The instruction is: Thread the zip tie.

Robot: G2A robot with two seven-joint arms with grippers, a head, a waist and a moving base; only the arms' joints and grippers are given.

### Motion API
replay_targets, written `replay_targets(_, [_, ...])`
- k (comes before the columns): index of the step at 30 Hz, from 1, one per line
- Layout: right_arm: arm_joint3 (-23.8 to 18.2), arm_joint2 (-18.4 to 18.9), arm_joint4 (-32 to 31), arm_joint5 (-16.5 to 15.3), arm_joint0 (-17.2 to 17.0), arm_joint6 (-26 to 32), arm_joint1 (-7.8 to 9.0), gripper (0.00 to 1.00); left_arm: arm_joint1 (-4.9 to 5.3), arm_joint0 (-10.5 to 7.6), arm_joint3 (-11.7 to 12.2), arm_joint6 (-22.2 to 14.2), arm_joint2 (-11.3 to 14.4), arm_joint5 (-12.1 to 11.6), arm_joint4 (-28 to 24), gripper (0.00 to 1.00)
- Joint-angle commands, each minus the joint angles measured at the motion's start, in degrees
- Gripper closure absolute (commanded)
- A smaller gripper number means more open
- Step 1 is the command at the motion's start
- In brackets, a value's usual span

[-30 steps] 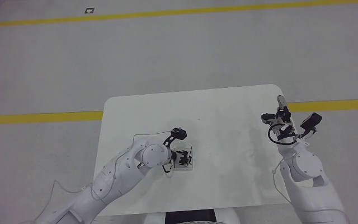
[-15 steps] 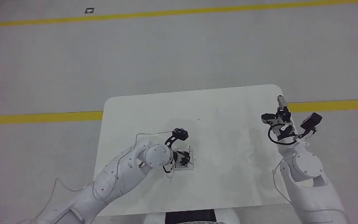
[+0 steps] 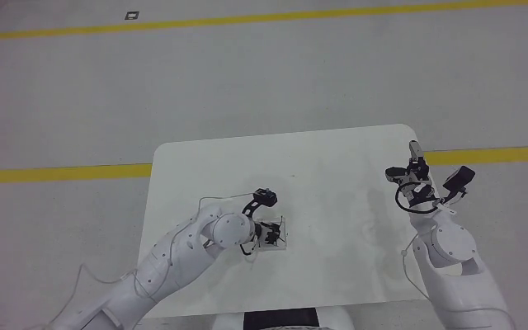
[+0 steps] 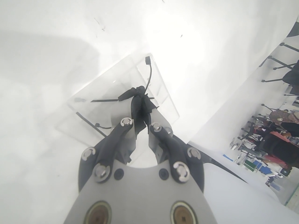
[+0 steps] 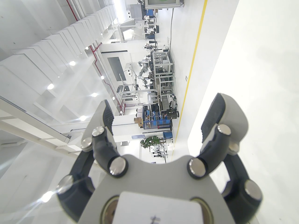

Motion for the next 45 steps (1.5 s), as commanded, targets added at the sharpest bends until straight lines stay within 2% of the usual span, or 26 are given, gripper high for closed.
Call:
replay_targets(1, [0.0,0.0,0.0,0.0,0.0,0.0,0.0,0.0,0.38,0.58,-0.91,-0.15,-0.56,0.07,0.22,1.0])
replay_targets(6, [0.0,0.0,0.0,0.0,0.0,0.0,0.0,0.0,1.64,2.57,-4.04,-0.61,-2.62,0.38,0.95,1.0])
replay_targets(10, [0.0,0.0,0.0,0.0,0.0,0.0,0.0,0.0,2.87,4.8,-6.91,-0.73,-5.21,-0.34,0.15,1.0])
replay_targets(19, [0.0,0.0,0.0,0.0,0.0,0.0,0.0,0.0,4.61,8.08,-10.32,-0.19,-9.22,-2.84,-2.13,1.0])
replay_targets(27, [0.0,0.0,0.0,0.0,0.0,0.0,0.0,0.0,6.88,12.06,-13.97,-3.11,-15.51,-8.88,-8.52,1.0])
replay_targets(30, [0.0,0.0,0.0,0.0,0.0,0.0,0.0,0.0,7.39,12.56,-14.55,-4.15,-17.0,-11.25,-10.62,1.0])
replay_targets(43, [0.0,0.0,0.0,0.0,0.0,0.0,0.0,0.0,7.39,12.62,-14.49,-3.91,-16.98,-11.25,-10.66,1.0])
replay_targets(45, [0.0,0.0,0.0,0.0,0.0,0.0,0.0,0.0,7.59,12.95,-13.94,-3.84,-17.41,-12.24,-11.56,1.0])
